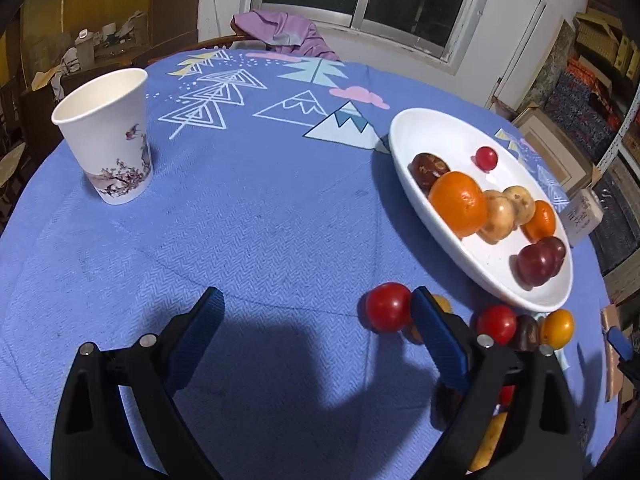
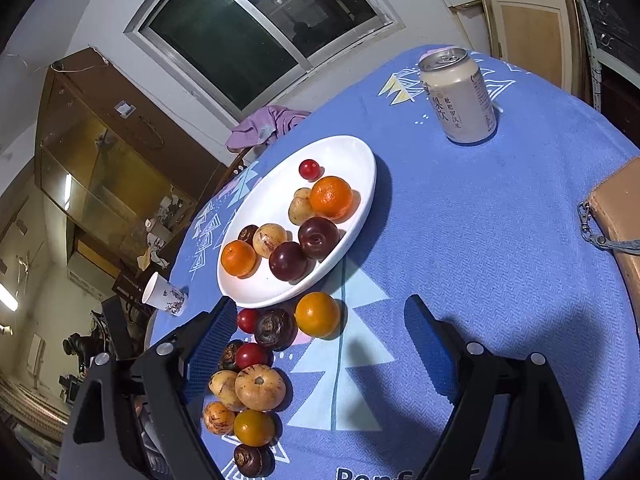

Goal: Organize fruits
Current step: 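Withdraw from the plate and move the left tool toward a red cherry tomato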

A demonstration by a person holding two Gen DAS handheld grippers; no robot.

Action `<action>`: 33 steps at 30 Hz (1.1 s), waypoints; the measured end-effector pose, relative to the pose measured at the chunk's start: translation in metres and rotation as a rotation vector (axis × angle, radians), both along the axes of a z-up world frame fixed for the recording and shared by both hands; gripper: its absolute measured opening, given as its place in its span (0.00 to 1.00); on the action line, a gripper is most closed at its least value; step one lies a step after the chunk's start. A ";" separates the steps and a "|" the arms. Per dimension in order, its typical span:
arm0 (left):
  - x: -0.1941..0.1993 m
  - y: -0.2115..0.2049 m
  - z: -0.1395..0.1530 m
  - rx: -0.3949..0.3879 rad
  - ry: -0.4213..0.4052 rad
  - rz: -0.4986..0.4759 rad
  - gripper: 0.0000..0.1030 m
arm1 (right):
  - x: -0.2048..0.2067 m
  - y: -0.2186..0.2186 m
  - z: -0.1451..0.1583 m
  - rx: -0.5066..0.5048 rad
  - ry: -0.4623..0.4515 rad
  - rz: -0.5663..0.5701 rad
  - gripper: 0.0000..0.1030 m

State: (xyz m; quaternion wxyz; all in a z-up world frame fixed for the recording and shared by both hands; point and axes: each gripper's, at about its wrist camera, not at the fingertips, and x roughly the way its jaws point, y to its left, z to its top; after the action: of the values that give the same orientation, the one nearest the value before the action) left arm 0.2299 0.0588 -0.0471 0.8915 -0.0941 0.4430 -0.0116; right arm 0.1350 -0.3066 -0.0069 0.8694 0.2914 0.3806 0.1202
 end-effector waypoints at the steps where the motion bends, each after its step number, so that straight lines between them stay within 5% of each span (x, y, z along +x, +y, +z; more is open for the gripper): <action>1: 0.002 0.000 -0.001 -0.012 0.001 -0.004 0.90 | 0.001 0.001 -0.001 0.000 0.004 0.001 0.84; 9: 0.010 -0.005 -0.003 -0.024 0.009 -0.012 0.90 | 0.003 0.004 -0.004 -0.020 0.021 0.011 0.84; 15: -0.007 0.020 0.010 0.052 0.002 0.072 0.90 | 0.002 0.000 -0.004 -0.005 0.022 0.003 0.84; 21: -0.014 0.051 0.014 -0.109 0.005 0.117 0.90 | 0.001 0.002 -0.003 -0.005 0.013 0.013 0.84; 25: -0.014 0.029 0.010 -0.075 0.012 0.044 0.90 | 0.001 0.002 -0.003 -0.008 0.013 0.015 0.84; 29: -0.025 0.018 0.007 -0.057 0.042 -0.006 0.69 | 0.001 0.001 -0.003 -0.005 0.014 0.015 0.84; 33: -0.044 0.023 0.005 -0.070 0.043 -0.015 0.69 | 0.002 0.001 -0.003 0.004 0.018 0.020 0.84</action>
State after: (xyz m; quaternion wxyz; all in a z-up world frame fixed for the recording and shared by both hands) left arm 0.1854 0.0822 -0.0424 0.8778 -0.1221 0.4621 -0.0316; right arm 0.1366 -0.3060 -0.0103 0.8640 0.2903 0.3912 0.1268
